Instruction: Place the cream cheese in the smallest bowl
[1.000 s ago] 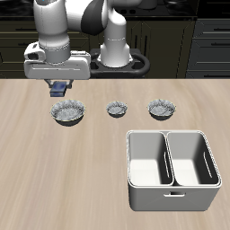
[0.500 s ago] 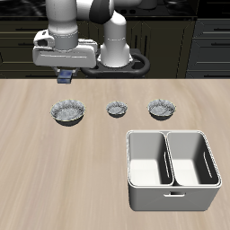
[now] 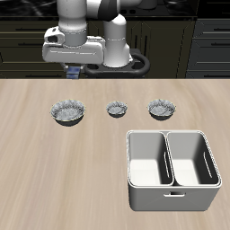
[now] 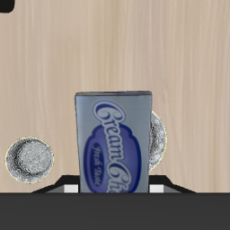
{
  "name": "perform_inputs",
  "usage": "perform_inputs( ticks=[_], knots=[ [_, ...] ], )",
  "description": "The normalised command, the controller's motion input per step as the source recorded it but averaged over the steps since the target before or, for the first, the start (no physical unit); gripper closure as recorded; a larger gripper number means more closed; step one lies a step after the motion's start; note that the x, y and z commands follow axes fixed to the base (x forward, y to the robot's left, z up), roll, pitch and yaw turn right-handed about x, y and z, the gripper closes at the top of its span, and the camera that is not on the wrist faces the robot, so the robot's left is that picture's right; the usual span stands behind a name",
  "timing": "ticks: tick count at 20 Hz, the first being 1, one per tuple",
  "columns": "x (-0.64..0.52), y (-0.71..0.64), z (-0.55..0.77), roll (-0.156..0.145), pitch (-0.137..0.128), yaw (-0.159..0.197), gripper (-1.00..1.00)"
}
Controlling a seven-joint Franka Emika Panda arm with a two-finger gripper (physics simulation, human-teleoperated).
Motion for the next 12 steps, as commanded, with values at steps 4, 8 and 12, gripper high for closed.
perform_inputs(
  ticks=[4, 8, 12],
  knots=[
    [-0.19, 0.22, -0.03, -0.021, -0.017, 0.01, 1.0],
    [-0.25, 0.2, -0.1, -0.06, 0.01, -0.009, 1.0],
    [-0.11, 0.17, 0.08, -0.01, -0.025, -0.033, 1.0]
  ],
)
